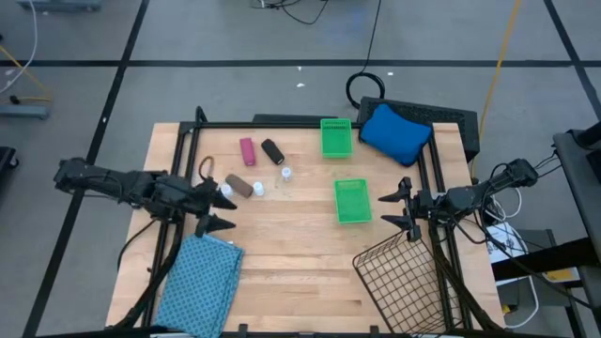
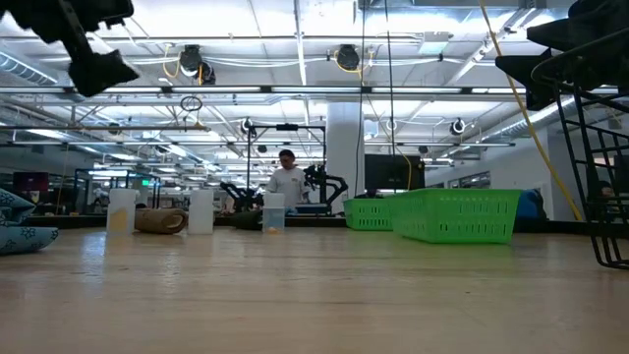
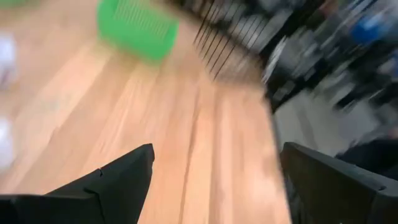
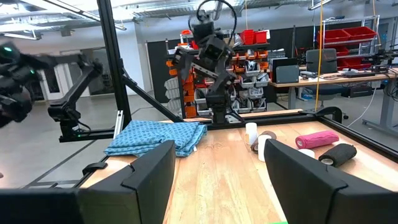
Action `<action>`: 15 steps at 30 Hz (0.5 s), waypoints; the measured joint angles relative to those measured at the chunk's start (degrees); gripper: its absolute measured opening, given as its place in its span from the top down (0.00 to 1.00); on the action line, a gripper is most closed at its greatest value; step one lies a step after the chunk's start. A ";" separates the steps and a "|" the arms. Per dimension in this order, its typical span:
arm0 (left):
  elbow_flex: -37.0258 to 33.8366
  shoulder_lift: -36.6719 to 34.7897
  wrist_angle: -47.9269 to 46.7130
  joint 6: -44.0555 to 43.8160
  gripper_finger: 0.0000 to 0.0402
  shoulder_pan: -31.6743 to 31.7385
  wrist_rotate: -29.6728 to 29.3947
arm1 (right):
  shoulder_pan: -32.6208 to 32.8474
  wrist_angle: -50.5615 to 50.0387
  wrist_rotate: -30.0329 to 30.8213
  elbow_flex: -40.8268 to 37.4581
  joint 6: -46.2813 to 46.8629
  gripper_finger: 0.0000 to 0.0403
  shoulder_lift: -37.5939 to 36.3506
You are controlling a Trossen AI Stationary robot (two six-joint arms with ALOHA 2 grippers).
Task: Pick & Place Medicine items
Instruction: Put the blue gown into the wire basket
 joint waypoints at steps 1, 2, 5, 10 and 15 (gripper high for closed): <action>3.00 2.56 -4.95 -1.03 0.09 -1.01 0.04 | -0.01 0.00 0.00 0.00 0.00 0.41 0.02; 5.66 5.25 -9.41 -2.34 0.09 -2.18 0.22 | -0.01 0.01 0.00 0.00 -0.01 0.41 0.02; 11.74 12.73 -19.51 -10.96 0.09 -6.68 1.29 | 0.00 0.02 0.00 0.00 0.00 0.41 0.02; 14.88 22.64 -26.02 -36.31 0.09 -14.94 8.34 | -0.01 0.01 0.00 0.00 -0.01 0.41 0.01; 14.85 30.18 -25.40 -56.77 0.09 -25.47 10.84 | -0.01 0.02 0.00 -0.01 0.00 0.41 0.01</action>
